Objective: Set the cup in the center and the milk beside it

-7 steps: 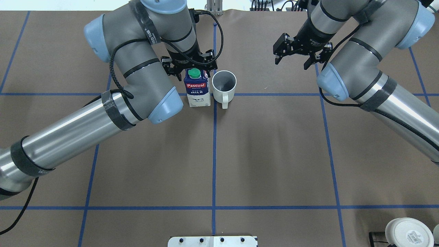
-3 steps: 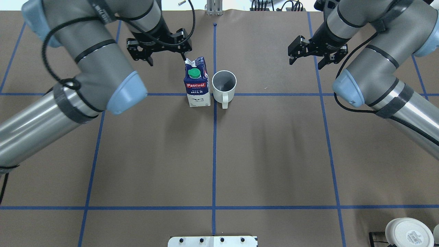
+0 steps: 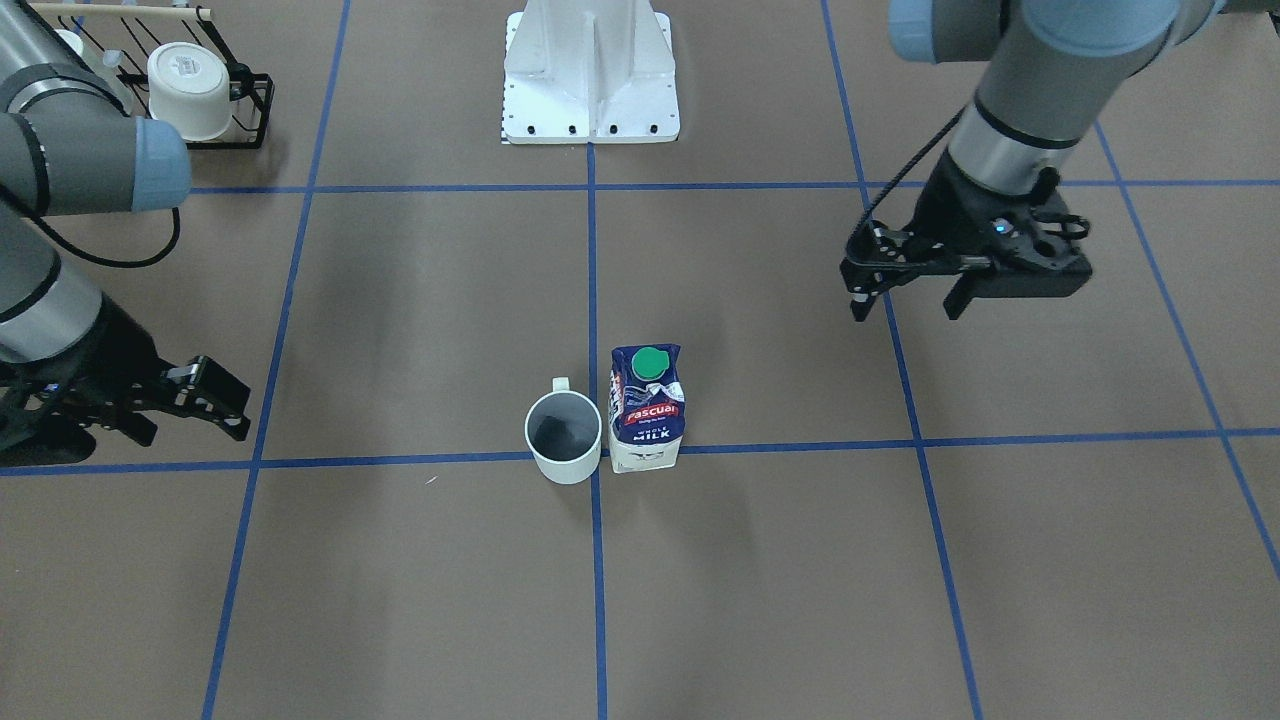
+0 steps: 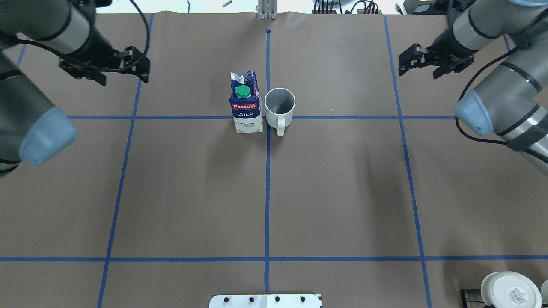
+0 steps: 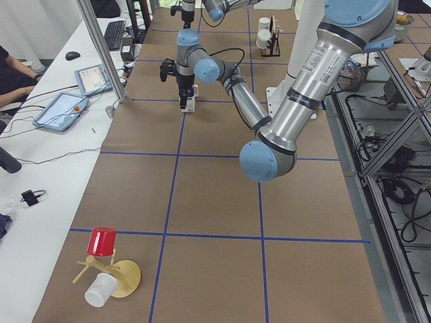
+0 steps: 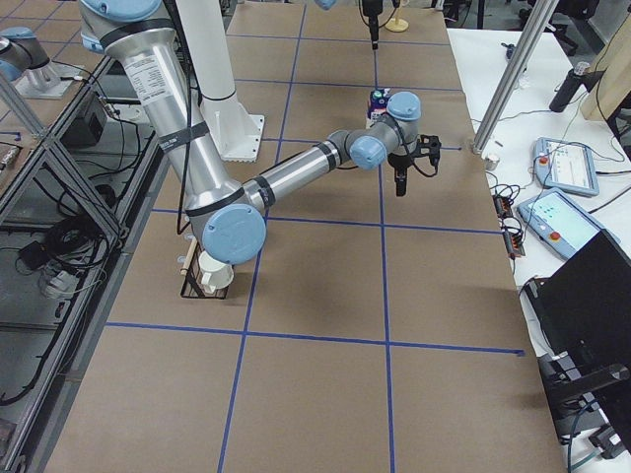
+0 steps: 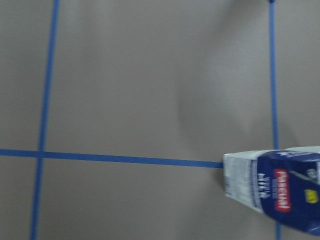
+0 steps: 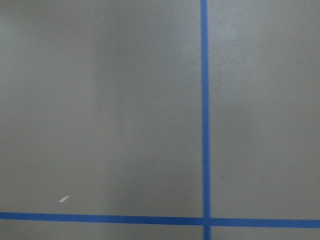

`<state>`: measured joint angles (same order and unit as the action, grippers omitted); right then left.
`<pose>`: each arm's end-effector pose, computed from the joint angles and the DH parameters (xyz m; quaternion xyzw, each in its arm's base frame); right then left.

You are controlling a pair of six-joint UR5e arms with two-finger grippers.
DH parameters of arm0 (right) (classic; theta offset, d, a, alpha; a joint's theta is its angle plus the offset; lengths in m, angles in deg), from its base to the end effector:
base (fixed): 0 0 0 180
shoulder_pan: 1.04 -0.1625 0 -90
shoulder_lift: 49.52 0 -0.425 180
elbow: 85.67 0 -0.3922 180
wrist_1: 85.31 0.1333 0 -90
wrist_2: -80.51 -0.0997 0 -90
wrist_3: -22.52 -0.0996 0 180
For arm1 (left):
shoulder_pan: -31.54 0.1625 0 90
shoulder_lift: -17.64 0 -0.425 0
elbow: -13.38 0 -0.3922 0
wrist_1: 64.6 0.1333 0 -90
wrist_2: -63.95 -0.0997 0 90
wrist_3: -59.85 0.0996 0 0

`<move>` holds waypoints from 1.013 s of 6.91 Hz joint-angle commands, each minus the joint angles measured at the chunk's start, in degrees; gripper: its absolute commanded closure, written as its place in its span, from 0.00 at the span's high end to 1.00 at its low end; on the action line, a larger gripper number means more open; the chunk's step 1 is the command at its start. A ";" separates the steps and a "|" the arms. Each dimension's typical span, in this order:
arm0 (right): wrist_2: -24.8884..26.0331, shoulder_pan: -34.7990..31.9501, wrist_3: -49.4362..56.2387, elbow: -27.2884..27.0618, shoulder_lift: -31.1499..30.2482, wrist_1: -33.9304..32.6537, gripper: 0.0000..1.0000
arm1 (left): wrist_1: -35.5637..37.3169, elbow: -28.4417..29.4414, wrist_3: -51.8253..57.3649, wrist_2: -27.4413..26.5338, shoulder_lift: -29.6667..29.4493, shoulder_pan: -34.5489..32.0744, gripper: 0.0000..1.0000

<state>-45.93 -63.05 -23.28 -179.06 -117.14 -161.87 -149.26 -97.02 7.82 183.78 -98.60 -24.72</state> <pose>-0.2363 -0.6025 0.3840 0.0781 -0.4269 0.0349 0.9003 0.2576 -0.5364 0.2577 0.0858 0.4084 -0.0541 0.9072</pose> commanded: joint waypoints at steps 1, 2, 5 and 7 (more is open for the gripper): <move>-2.76 -7.21 17.51 2.40 -7.06 0.27 1.00 | -4.60 0.87 4.56 -0.56 9.34 -3.67 0.98; -5.02 -11.86 23.24 5.29 -9.09 0.10 1.00 | -9.77 2.02 4.65 0.04 14.59 -6.55 0.98; -7.24 -20.94 34.28 11.81 -11.82 -3.13 1.00 | -11.50 6.49 27.77 9.13 25.42 -16.91 0.98; -8.38 -24.46 34.28 11.47 -12.88 -9.63 1.00 | -11.67 11.23 34.61 9.89 29.57 -23.60 0.98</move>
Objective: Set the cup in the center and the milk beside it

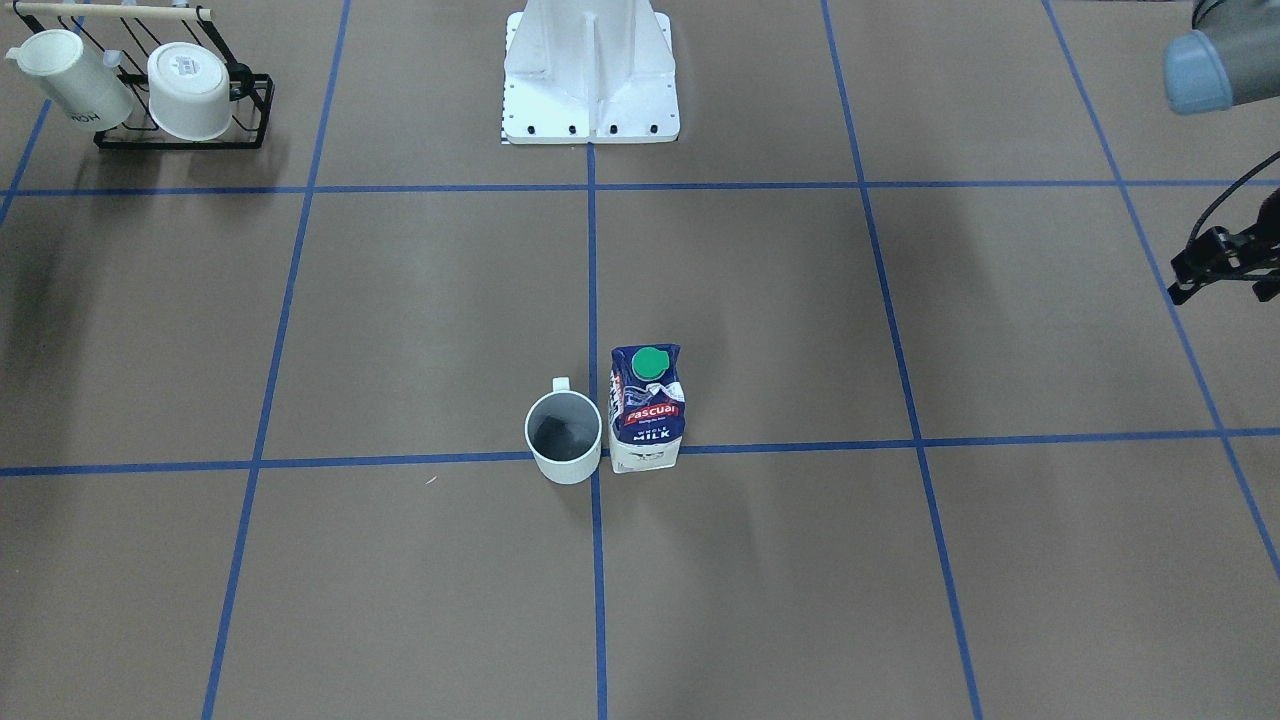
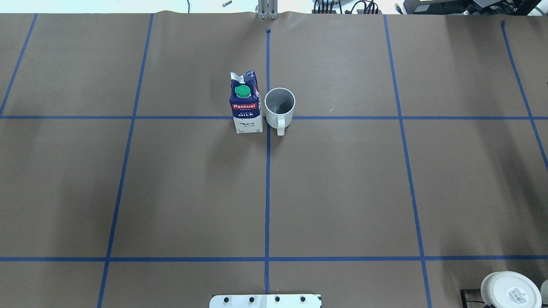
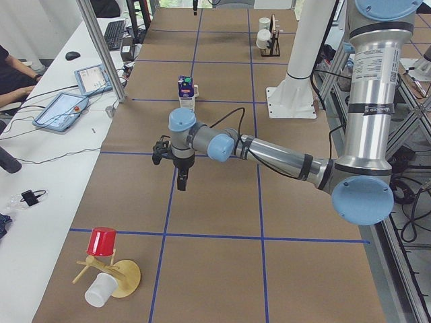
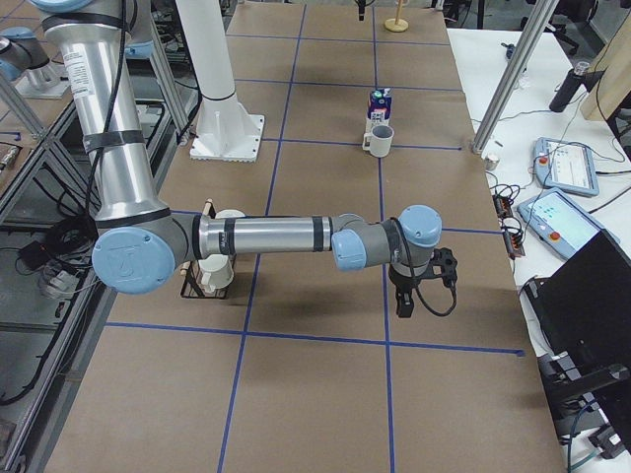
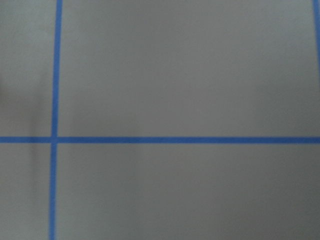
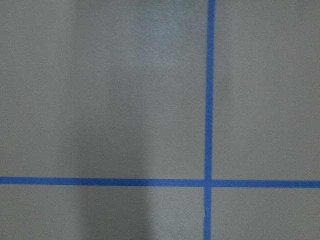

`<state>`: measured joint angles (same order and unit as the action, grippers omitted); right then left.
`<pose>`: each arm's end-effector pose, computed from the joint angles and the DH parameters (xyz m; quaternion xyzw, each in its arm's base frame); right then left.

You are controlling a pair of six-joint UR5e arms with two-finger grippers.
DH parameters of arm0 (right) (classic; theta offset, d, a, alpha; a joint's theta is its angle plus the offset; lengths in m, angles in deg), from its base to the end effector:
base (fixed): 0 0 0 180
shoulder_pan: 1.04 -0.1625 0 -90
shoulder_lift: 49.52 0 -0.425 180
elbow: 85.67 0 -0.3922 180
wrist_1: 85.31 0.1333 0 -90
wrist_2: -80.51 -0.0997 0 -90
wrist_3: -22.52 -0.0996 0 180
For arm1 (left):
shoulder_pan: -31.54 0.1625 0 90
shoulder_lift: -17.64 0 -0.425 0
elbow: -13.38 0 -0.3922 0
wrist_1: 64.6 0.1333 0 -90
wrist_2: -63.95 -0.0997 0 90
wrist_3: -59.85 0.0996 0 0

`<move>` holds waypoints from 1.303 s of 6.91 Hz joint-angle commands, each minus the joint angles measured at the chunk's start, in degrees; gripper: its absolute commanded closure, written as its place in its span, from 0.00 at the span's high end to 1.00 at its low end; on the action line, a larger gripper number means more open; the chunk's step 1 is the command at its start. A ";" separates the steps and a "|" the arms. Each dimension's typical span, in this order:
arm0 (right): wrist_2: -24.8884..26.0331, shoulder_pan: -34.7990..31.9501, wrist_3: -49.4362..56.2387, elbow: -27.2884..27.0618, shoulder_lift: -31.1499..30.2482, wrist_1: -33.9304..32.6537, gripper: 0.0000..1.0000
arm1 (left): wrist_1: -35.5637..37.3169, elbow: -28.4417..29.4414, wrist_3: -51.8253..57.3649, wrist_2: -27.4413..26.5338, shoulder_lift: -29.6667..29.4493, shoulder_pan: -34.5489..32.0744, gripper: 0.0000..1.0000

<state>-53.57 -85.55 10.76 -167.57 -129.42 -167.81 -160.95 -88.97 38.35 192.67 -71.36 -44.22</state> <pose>0.0086 -0.5801 0.6213 0.0198 -0.3812 0.0195 0.9241 0.0531 -0.4980 0.5540 0.0376 0.3563 -0.0081 0.9336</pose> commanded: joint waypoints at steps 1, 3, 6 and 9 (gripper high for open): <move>-0.92 -3.19 0.25 -0.89 -0.69 -6.59 1.00 | 0.28 5.56 4.54 0.92 2.17 -8.06 0.98; -1.01 -3.81 0.25 -2.21 -1.91 -7.24 1.00 | 7.00 5.94 13.03 0.92 0.51 -11.25 0.98; -1.01 -3.99 0.25 -7.57 -4.30 -12.75 1.00 | 7.49 9.01 13.68 1.01 -0.65 -11.26 0.98; -1.01 -3.99 0.25 -7.23 -4.74 -12.86 1.00 | 7.58 9.45 13.68 1.01 -1.09 -11.26 0.98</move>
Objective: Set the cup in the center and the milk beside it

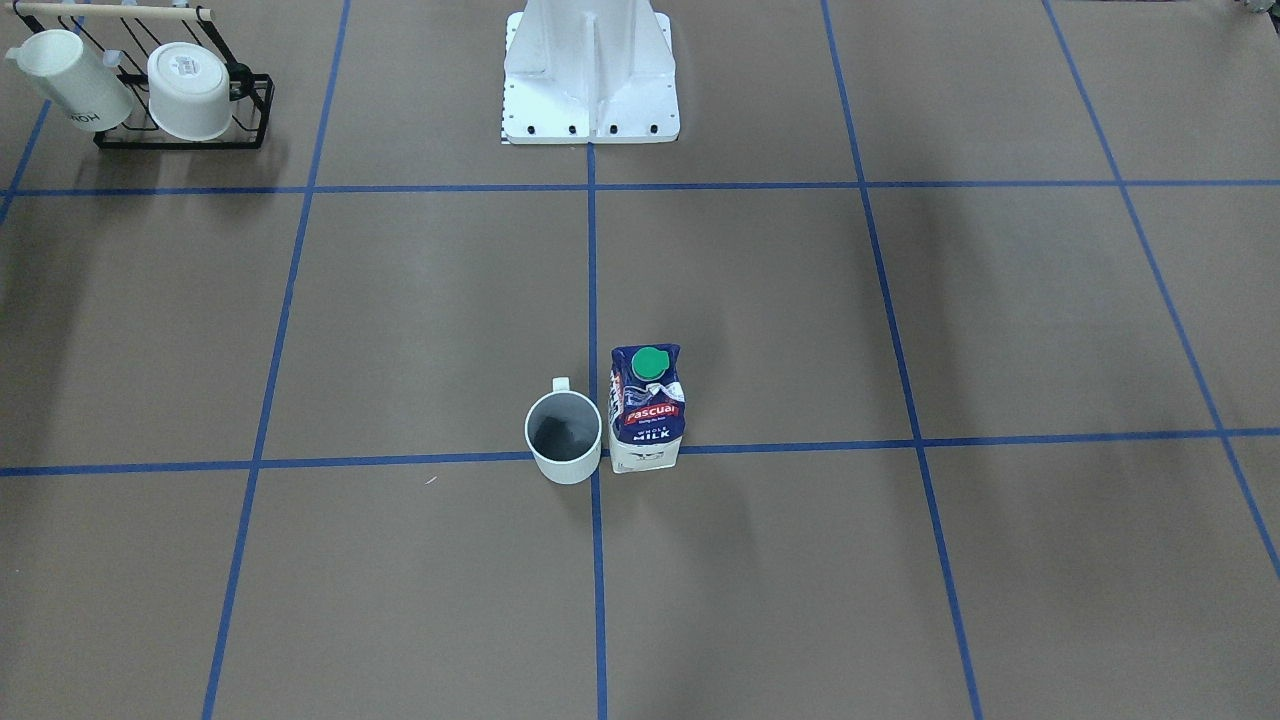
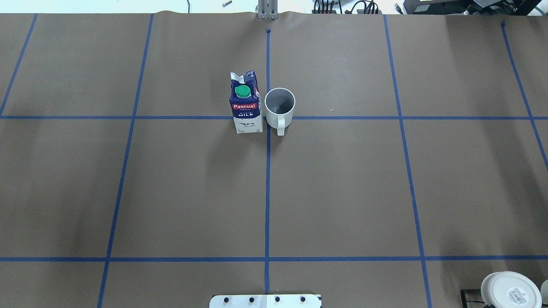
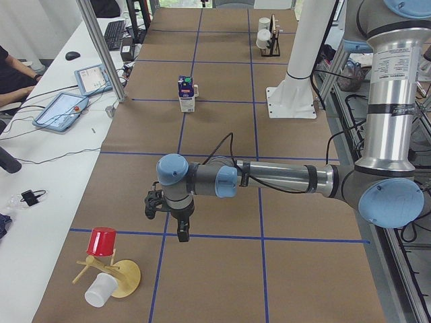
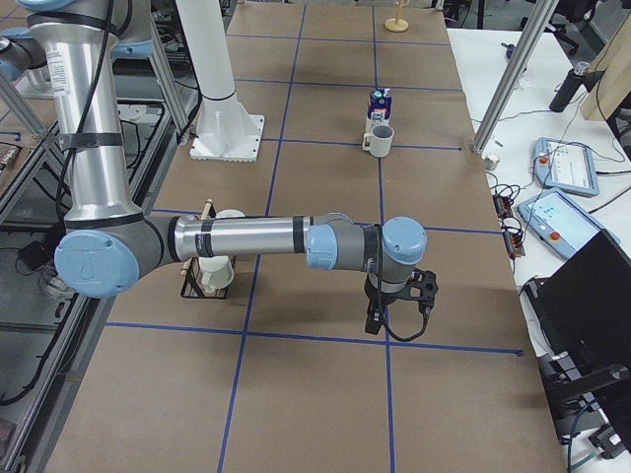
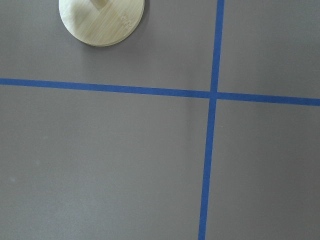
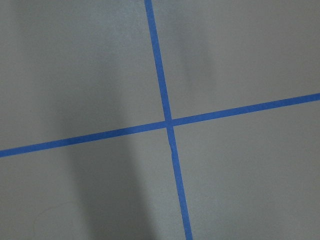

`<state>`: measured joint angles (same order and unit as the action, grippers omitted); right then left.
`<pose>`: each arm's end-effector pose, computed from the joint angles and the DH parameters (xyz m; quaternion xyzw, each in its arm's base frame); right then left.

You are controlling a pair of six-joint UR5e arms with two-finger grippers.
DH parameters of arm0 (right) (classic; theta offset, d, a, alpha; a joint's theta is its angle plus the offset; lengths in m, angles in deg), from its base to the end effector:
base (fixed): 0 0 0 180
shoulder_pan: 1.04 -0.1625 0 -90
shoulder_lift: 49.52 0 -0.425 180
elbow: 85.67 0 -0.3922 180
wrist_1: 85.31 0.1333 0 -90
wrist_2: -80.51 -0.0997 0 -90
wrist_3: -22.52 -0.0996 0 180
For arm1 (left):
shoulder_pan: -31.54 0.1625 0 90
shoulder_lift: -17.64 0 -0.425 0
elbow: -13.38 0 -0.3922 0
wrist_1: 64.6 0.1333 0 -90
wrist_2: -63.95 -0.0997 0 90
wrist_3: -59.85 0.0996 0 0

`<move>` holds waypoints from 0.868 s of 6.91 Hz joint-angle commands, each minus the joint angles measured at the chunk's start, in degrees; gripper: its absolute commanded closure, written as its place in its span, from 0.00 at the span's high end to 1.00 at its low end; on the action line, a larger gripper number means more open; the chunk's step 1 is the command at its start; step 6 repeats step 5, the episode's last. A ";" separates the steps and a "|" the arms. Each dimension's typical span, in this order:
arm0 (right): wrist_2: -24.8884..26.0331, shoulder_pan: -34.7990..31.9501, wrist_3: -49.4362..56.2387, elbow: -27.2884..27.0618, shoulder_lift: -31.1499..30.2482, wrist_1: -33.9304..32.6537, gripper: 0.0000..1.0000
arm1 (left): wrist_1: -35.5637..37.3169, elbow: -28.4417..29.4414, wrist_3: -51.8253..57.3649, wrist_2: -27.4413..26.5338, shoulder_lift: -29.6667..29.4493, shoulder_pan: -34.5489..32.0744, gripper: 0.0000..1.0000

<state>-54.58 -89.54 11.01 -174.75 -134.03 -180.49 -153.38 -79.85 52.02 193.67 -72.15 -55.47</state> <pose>0.0489 -0.5320 0.6257 -0.0483 -0.3804 0.0826 0.9199 -0.0439 -0.4951 0.6403 -0.0173 0.3396 -0.0344 0.9398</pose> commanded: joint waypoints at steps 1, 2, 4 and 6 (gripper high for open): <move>0.00 -0.01 0.00 -0.21 -0.12 -0.10 1.00 | -0.07 0.77 0.01 0.00 -0.39 0.00 0.98; 0.00 -0.01 0.00 -0.39 -0.12 -0.18 1.00 | -0.08 0.69 0.01 0.00 -0.39 0.00 0.98; 0.00 0.08 0.00 -0.48 -0.30 -0.10 1.00 | -0.08 0.60 0.01 0.09 -0.39 0.00 0.98; 0.00 0.08 -0.09 -0.39 -0.30 0.17 1.00 | -0.08 0.51 0.01 0.09 -0.39 0.00 0.98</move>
